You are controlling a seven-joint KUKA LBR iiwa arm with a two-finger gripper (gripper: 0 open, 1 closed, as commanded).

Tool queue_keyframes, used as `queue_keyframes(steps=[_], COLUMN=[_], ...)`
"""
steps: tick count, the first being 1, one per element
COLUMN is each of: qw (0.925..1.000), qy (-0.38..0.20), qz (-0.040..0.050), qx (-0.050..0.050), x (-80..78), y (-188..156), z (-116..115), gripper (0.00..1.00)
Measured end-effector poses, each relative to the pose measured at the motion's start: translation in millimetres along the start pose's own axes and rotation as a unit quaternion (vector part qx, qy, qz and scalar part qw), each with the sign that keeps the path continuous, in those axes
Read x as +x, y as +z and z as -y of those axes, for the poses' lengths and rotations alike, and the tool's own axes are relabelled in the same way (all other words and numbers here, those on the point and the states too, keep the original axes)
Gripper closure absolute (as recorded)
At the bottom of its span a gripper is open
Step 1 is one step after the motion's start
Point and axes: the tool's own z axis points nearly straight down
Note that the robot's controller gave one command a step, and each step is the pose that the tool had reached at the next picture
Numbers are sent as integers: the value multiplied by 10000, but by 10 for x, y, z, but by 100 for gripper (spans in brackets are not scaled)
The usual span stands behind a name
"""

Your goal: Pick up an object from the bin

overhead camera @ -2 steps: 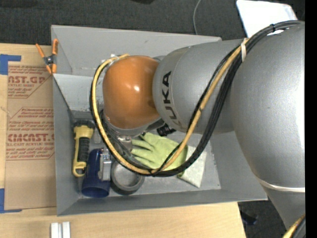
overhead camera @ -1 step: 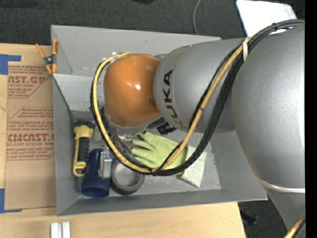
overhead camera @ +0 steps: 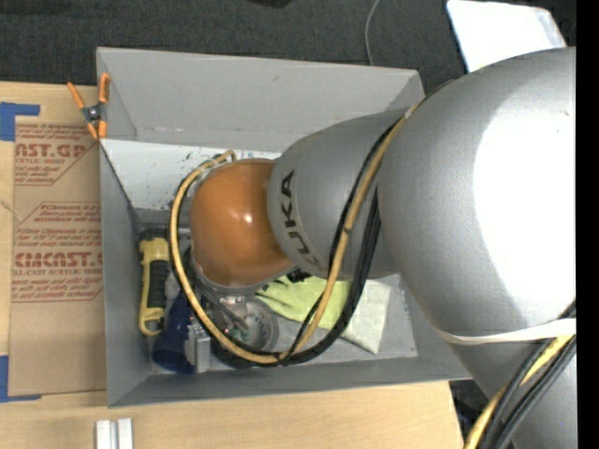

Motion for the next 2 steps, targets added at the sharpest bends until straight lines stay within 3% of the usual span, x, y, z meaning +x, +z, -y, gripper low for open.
queue_keyframes(steps=[1, 2], qw=[9996, 9799], qy=[-266, -1992], qz=[-20, -19], qx=[25, -3], x=[17, 69], y=[112, 82], z=[32, -47], gripper=[0, 0])
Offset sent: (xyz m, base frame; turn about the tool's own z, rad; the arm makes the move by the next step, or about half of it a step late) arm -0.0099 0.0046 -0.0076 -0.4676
